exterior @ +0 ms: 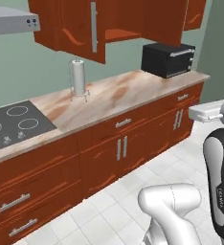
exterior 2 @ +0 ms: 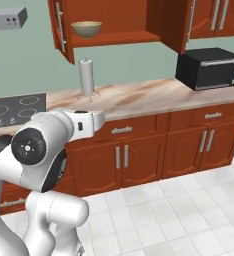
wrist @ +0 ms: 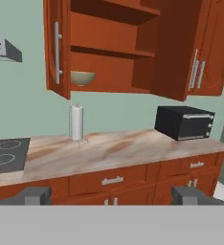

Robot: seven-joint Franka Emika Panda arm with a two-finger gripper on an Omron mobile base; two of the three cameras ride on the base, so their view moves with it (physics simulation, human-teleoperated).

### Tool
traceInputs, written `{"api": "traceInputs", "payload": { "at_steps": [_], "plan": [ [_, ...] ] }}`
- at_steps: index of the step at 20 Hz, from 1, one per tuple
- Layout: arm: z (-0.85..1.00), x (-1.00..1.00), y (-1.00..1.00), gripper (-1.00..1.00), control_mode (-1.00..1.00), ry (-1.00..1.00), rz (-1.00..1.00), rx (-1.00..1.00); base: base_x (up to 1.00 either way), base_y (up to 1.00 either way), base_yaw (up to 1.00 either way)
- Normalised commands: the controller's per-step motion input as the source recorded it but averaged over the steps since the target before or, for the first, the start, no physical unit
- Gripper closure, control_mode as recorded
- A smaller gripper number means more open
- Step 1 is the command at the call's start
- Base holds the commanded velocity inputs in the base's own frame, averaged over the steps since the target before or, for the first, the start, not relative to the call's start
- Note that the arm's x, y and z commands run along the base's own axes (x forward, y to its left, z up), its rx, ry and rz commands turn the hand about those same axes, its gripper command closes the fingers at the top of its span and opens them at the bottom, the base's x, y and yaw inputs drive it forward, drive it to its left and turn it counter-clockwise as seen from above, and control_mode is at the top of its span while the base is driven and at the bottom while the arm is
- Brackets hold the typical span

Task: Pick up the bowls from the cabinet and place each bowl in front of a stool on the dining counter.

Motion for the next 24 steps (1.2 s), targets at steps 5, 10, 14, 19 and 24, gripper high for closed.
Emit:
{"api": "traceInputs", "payload": {
  "at_steps": [5, 10, 14, 19, 24],
  "plan": [
    [0.0, 0.0, 0.0, -1.0, 1.0, 0.0, 0.0, 0.0, 1.0, 0.0, 0.29],
    [0.0, 0.0, 0.0, -1.0, 1.0, 0.0, 0.0, 0.0, 0.83, -0.14, 0.36],
    [0.0, 0.0, 0.0, -1.0, 1.0, 0.0, 0.0, 0.0, 0.11, -0.59, 0.28],
    [0.0, 0.0, 0.0, -1.0, 1.0, 0.0, 0.0, 0.0, 0.0, -0.76, 0.2],
    [0.0, 0.0, 0.0, -1.0, 1.0, 0.0, 0.0, 0.0, 0.29, -0.4, 0.16]
  ]
}}
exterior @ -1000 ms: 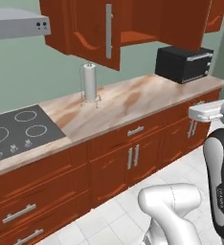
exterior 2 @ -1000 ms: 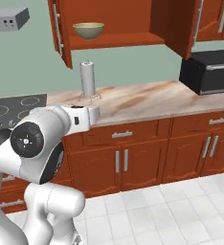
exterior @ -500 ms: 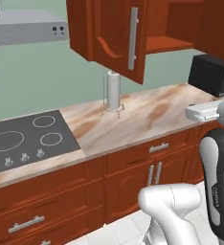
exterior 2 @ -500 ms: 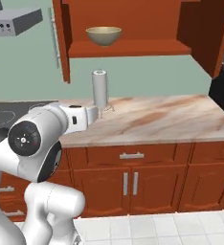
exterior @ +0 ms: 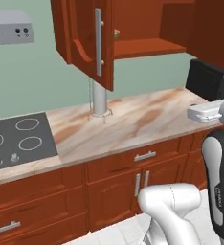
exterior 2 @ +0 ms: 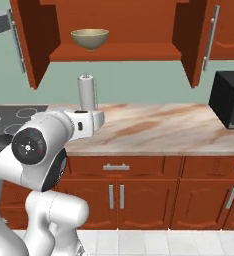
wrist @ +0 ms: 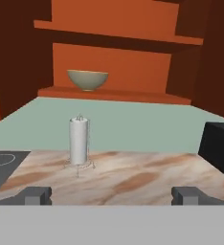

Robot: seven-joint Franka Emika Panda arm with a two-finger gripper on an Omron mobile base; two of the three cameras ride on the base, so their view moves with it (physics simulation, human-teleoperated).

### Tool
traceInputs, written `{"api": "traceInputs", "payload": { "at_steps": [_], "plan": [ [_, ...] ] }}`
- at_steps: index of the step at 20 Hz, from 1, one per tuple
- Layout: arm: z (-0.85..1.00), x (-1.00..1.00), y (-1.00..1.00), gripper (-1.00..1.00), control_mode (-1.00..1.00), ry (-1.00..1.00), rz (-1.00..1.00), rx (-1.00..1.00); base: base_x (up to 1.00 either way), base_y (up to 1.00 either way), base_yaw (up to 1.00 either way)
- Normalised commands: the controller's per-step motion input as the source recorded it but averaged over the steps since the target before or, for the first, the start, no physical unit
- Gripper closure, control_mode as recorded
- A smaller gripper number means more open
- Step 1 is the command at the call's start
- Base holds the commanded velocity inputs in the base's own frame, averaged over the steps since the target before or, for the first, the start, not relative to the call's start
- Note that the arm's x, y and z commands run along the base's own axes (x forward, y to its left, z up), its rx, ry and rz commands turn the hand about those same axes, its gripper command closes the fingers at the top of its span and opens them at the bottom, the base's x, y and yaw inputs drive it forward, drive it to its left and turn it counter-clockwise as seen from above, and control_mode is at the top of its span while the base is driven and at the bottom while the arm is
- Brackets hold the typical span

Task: Pick up the bowls from the cabinet and place each bowl in front of a stool on the dining counter.

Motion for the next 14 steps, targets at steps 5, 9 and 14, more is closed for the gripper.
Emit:
{"api": "traceInputs", "payload": {
  "at_steps": [5, 9, 14],
  "plan": [
    [0.0, 0.0, 0.0, -1.0, 1.0, 0.0, 0.0, 0.0, 0.96, 0.0, 0.15],
    [0.0, 0.0, 0.0, -1.0, 1.0, 0.0, 0.0, 0.0, 0.88, -0.01, 0.22],
    [0.0, 0.0, 0.0, -1.0, 1.0, 0.0, 0.0, 0.0, 0.21, -0.36, 0.22]
  ]
}}
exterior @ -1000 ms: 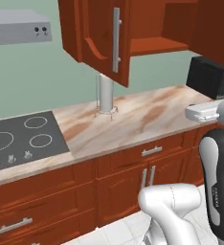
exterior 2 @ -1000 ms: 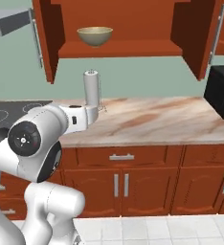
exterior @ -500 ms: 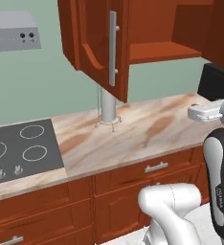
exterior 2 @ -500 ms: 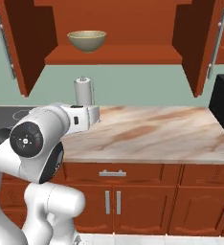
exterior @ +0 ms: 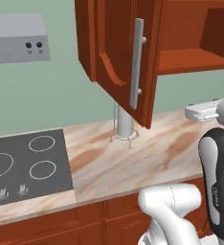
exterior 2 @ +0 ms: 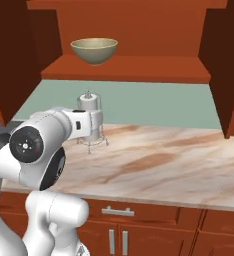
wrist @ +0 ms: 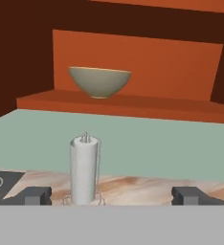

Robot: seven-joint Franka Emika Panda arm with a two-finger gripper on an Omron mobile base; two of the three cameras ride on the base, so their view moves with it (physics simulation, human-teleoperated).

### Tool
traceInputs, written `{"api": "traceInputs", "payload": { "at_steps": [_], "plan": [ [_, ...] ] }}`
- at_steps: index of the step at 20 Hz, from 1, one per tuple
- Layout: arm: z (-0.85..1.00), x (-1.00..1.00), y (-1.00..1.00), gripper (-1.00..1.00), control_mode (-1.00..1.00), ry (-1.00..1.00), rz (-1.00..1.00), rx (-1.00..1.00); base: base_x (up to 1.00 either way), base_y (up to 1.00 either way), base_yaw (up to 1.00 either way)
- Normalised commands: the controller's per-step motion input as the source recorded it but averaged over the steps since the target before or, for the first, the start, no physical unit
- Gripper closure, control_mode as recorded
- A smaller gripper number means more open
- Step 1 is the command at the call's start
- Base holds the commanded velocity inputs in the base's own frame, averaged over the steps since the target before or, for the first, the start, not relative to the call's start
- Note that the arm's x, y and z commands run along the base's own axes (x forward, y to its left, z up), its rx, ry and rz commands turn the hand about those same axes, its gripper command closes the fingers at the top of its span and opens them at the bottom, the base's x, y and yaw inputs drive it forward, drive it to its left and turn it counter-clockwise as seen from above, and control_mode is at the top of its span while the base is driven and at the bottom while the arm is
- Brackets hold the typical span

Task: Pick up the bowls from the cabinet and place each bowl in front of a stool on the dining counter.

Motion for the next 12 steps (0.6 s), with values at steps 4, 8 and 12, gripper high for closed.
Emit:
{"api": "traceInputs", "payload": {
  "at_steps": [4, 8, 12],
  "plan": [
    [0.0, 0.0, 0.0, -1.0, 1.0, 0.0, 0.0, 0.0, 0.39, -0.39, 0.28],
    [0.0, 0.0, 0.0, -1.0, 1.0, 0.0, 0.0, 0.0, 0.55, -0.49, 0.42],
    [0.0, 0.0, 0.0, -1.0, 1.0, 0.0, 0.0, 0.0, 0.9, -0.33, 0.46]
  ]
}}
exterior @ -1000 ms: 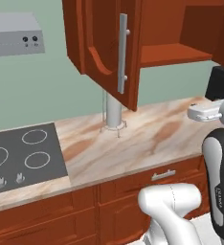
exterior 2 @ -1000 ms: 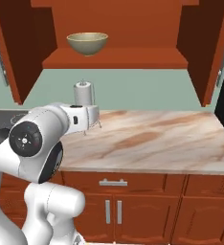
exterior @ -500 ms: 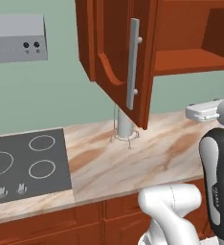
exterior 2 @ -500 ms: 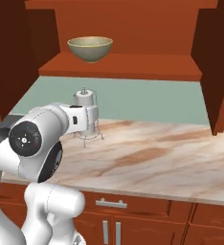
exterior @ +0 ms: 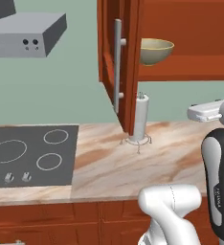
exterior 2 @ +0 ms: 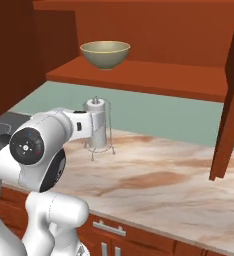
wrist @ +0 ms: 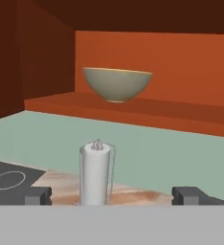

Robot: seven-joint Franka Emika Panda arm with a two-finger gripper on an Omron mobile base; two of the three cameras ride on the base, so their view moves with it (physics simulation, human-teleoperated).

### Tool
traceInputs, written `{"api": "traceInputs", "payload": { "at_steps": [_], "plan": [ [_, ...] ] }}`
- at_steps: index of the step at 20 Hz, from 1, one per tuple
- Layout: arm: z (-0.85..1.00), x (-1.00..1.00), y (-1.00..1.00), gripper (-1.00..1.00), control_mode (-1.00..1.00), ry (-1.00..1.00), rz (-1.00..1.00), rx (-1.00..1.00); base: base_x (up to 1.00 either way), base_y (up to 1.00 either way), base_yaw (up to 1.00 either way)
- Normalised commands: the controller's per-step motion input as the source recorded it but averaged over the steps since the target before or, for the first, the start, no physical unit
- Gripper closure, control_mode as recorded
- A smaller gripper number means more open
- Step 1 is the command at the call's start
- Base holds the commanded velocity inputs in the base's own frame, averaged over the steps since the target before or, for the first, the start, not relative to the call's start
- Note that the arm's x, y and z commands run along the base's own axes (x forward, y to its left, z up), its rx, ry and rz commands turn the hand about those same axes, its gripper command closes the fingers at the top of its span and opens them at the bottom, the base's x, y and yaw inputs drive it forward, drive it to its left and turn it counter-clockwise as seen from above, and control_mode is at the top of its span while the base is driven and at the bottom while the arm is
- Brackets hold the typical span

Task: Pick up the bowls from the cabinet and place each bowl in front of a stool on the dining counter.

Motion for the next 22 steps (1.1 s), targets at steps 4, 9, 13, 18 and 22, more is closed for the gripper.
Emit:
{"api": "traceInputs", "payload": {
  "at_steps": [4, 9, 13, 18, 22],
  "plan": [
    [0.0, 0.0, 0.0, -1.0, 1.0, 0.0, 0.0, 0.0, 0.96, -0.34, 0.52],
    [0.0, 0.0, 0.0, -1.0, 1.0, 0.0, 0.0, 0.0, 0.77, -0.1, 0.41],
    [0.0, 0.0, 0.0, -1.0, 1.0, 0.0, 0.0, 0.0, 0.14, 0.0, 0.08],
    [0.0, 0.0, 0.0, -1.0, 1.0, 0.0, 0.0, 0.0, 0.0, 0.0, 0.0],
    [0.05, 0.0, 0.0, -1.0, -1.0, 0.0, 0.0, 0.0, 0.0, 0.0, 0.0]
  ]
}}
